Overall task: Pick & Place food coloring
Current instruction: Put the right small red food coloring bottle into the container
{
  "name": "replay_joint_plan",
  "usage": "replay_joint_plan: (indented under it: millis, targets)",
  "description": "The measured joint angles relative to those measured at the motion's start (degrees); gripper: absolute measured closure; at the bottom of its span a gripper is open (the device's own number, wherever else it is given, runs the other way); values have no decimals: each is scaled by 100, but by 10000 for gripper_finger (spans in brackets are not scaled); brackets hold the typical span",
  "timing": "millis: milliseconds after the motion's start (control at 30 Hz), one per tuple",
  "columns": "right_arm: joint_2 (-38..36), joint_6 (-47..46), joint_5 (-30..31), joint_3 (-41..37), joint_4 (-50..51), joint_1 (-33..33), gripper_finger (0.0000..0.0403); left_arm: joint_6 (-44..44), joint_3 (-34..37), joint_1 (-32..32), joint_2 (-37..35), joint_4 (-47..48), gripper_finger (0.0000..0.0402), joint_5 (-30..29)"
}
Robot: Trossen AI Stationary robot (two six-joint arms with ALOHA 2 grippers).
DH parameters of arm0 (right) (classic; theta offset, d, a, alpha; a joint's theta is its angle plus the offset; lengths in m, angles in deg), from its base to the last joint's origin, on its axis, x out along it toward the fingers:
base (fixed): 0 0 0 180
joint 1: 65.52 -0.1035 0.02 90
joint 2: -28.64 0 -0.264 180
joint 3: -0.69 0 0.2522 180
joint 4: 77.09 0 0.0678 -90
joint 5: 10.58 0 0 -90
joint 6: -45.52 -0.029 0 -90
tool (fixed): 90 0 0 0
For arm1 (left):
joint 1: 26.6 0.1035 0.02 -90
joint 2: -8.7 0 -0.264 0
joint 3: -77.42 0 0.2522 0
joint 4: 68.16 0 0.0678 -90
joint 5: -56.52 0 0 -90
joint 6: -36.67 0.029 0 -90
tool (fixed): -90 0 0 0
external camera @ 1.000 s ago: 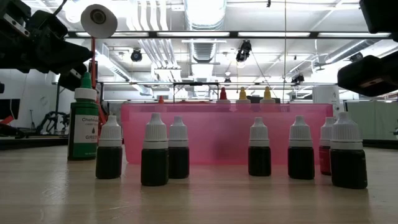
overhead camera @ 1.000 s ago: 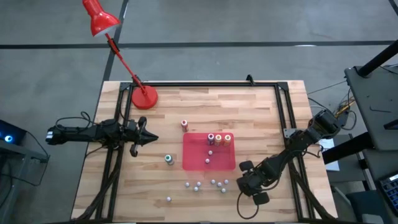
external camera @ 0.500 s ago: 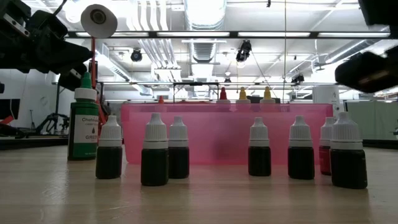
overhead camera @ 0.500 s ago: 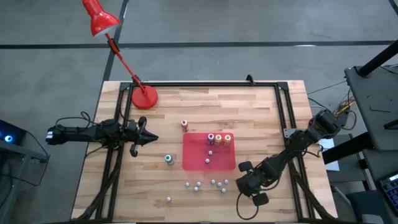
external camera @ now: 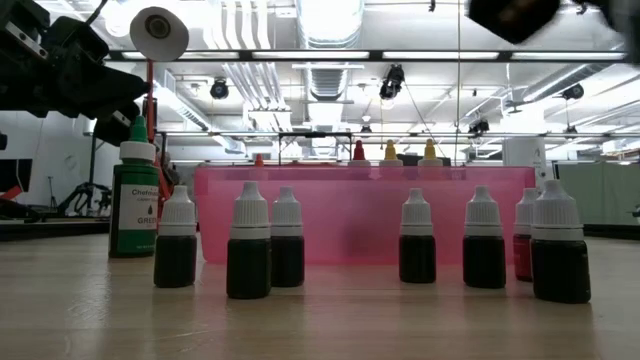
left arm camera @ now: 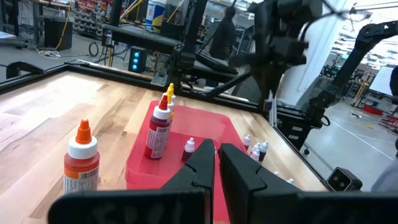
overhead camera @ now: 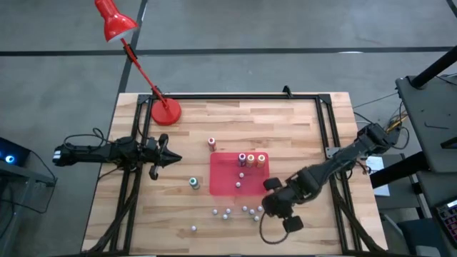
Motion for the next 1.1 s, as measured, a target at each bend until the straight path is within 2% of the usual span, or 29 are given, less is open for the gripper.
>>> replay_joint_plan:
  millis: [200, 600, 867, 1100]
  targets:
    - [16, 774, 3, 328, 105, 466, 350, 0, -1, -2, 0, -1, 402, 0]
    - [25, 1334, 202, 154, 92, 1366, 349, 1, -2, 0, 0, -1, 402, 0]
    - [27, 2432, 200, 81, 90, 1620, 349, 0, 0, -1, 0, -1, 402, -1]
    - [323, 2595, 197, 58, 30, 1760, 349, 0, -1, -1, 0, 1, 402, -1]
